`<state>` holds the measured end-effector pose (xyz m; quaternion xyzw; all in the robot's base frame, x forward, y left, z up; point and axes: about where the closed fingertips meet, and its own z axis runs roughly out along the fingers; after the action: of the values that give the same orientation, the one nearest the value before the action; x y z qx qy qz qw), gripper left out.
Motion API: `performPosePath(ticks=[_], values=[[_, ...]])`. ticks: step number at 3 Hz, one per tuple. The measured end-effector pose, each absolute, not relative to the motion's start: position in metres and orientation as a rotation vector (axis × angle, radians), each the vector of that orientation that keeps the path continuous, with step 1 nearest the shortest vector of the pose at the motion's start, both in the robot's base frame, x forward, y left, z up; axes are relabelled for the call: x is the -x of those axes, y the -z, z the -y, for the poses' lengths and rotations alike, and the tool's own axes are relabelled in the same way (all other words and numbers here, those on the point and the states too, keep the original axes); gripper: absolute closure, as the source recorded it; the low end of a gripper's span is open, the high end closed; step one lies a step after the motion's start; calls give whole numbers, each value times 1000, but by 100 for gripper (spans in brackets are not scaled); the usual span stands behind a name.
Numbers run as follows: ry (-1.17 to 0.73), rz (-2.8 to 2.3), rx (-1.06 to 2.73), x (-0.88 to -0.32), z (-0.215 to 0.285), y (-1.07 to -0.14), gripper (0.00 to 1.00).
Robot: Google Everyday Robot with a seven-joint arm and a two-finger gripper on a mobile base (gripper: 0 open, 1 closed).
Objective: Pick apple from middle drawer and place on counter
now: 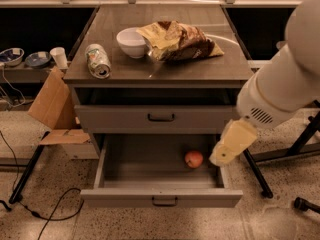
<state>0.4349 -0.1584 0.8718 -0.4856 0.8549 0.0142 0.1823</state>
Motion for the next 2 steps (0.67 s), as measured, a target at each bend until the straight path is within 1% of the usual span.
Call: performPosePath(ticks=[2], values=[[-146, -2544, 1116, -456, 111, -767, 0]])
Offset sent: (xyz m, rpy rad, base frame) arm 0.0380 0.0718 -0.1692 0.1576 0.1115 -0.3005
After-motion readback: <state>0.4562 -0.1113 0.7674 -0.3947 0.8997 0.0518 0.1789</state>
